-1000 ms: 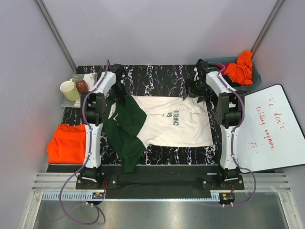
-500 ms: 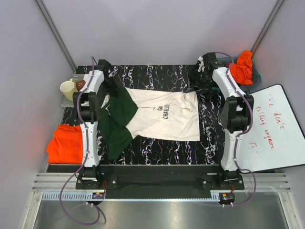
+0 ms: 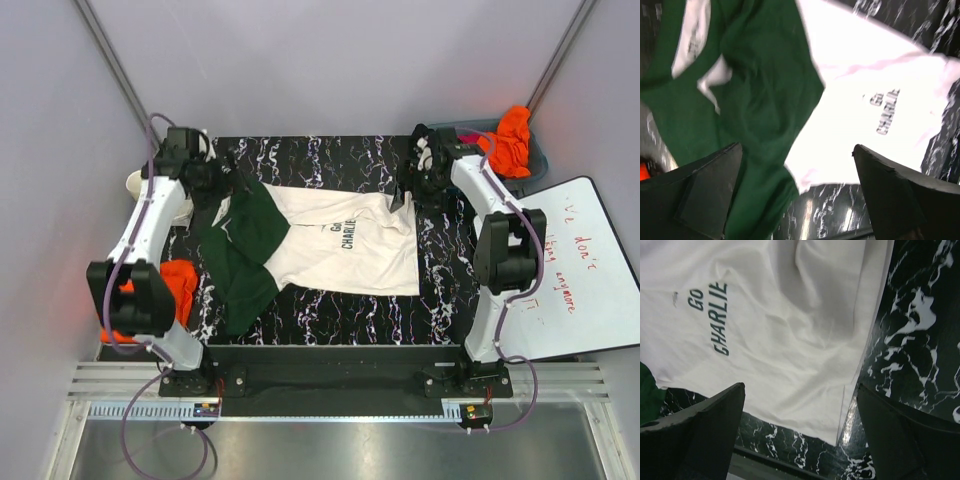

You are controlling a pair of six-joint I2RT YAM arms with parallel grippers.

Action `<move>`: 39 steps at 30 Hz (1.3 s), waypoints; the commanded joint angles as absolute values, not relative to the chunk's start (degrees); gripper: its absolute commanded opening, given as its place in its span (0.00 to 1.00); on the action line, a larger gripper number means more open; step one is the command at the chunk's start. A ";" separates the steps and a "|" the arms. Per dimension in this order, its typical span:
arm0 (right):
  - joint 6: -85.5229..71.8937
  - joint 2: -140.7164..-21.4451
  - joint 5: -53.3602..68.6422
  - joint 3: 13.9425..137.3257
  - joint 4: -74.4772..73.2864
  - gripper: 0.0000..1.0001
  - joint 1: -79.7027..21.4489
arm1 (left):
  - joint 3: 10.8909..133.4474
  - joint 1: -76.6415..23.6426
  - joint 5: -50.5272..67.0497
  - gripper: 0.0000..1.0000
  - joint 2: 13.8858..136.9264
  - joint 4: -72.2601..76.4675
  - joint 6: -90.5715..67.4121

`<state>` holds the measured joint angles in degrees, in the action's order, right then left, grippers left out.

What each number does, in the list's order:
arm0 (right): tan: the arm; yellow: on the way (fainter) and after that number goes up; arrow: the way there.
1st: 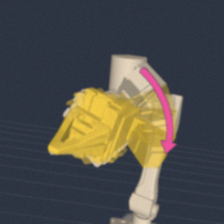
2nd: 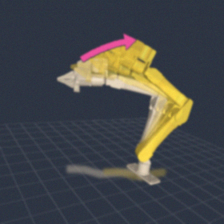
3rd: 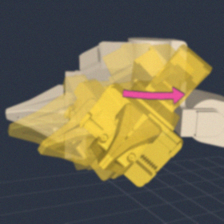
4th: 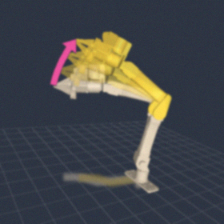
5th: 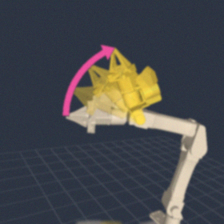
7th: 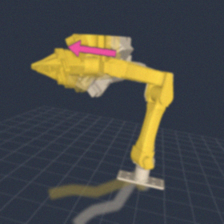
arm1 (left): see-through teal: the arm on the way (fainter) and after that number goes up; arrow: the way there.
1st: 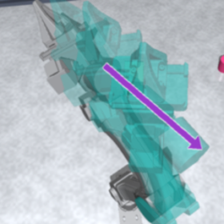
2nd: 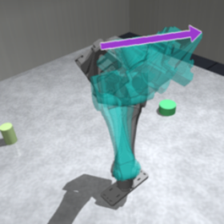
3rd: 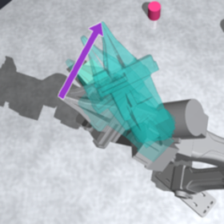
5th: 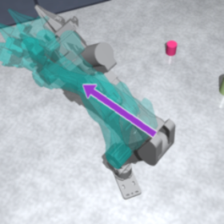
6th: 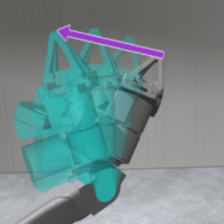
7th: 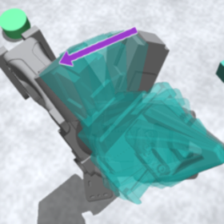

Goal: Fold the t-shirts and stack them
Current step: Fold the tshirt

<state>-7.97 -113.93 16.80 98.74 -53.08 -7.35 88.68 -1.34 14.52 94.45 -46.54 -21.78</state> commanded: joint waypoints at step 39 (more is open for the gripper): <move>-29.27 -92.54 23.55 52.82 -37.62 0.70 -7.91 | 54.74 -22.76 -3.60 0.00 75.50 -61.61 -32.69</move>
<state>-28.01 -90.72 22.22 51.40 -41.54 -7.62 48.90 -21.12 -1.56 74.89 -61.93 -32.42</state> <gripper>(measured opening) 0.763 0.012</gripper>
